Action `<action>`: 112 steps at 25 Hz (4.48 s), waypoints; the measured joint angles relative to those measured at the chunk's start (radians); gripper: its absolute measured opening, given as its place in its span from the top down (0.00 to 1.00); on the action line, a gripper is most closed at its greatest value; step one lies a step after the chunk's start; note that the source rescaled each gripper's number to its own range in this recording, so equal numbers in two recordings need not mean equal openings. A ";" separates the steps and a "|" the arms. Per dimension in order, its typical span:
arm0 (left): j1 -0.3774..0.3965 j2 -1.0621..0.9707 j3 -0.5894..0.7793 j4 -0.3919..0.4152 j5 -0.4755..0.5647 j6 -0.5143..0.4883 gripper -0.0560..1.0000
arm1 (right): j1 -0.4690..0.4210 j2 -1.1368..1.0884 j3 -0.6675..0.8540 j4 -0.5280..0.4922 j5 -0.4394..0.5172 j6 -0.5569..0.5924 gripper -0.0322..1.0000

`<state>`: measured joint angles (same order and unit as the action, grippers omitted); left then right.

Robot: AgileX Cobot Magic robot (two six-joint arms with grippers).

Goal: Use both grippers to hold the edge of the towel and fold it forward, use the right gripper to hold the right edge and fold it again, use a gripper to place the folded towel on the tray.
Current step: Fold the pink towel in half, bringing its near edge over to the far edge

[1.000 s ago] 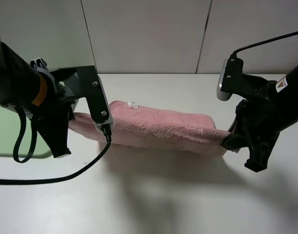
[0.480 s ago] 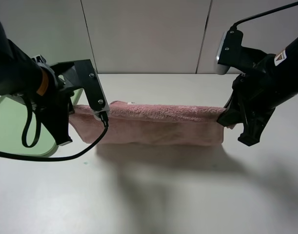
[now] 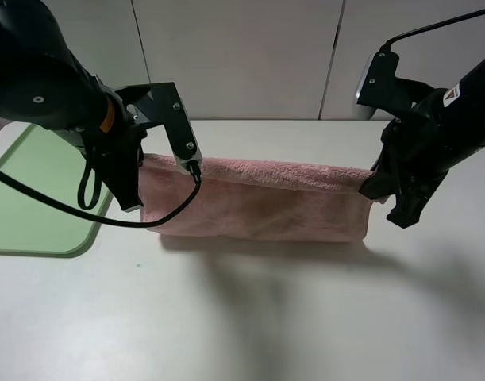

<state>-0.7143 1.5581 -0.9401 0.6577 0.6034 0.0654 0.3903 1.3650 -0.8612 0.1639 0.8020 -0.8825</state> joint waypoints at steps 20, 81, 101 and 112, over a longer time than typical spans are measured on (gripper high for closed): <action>0.006 0.140 -0.085 0.006 -0.021 0.024 0.95 | -0.033 0.112 0.000 0.008 -0.060 -0.042 0.97; 0.144 0.222 -0.099 0.009 -0.211 0.029 0.95 | -0.130 0.166 0.000 0.157 -0.244 -0.173 0.97; 0.150 0.285 -0.103 0.012 -0.261 0.029 0.95 | -0.130 0.264 0.000 0.153 -0.300 -0.173 0.97; 0.150 0.285 -0.103 0.013 -0.260 0.028 0.76 | -0.130 0.264 0.000 0.149 -0.241 -0.166 0.72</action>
<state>-0.5640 1.8428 -1.0435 0.6704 0.3436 0.0934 0.2603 1.6291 -0.8612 0.3124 0.5608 -1.0487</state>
